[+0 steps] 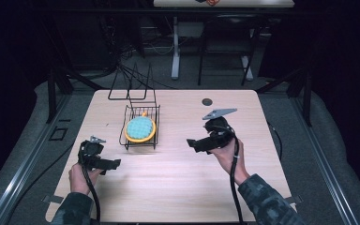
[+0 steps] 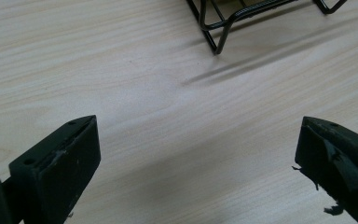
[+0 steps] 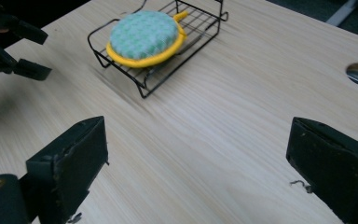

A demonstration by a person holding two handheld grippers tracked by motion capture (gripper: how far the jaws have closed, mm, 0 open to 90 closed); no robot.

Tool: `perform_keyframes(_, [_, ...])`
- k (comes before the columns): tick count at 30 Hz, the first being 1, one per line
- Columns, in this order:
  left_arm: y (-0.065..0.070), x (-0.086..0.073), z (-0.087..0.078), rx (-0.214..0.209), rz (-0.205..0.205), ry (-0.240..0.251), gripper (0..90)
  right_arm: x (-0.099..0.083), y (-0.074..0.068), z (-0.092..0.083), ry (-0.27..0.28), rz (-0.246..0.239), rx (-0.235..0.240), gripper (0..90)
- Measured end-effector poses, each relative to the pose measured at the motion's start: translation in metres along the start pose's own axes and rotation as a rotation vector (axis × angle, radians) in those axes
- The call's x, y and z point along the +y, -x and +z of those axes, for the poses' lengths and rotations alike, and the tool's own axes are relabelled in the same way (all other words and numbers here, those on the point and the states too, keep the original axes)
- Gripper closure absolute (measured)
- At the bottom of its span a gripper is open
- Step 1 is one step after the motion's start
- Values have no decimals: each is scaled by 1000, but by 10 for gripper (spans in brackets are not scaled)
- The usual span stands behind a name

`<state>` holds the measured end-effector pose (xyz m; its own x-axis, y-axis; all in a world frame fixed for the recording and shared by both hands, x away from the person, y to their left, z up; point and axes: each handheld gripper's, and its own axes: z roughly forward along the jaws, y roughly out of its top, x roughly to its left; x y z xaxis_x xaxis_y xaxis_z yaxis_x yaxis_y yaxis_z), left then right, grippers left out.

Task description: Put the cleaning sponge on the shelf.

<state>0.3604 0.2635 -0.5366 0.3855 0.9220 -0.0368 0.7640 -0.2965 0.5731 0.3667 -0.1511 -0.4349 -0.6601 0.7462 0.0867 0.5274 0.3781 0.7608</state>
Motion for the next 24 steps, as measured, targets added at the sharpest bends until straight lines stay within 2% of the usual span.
perform_keyframes(6, [0, 0, 0, 1, 0, -1, 1, -27, 19, -25, -5, 44, -42, 47])
perform_keyframes(13, [0, 0, 0, 0, -3, -3, 1, -54, 31, -46, -21, 90, -66, 34])
perform_keyframes(15, [0, 0, 0, 0, 0, -2, 1, -64, 34, -50, -20, 104, -74, 30])
perform_keyframes(24, [1, 0, 0, 1, -3, -2, 1, -117, 50, -60, -89, 190, -125, 14])
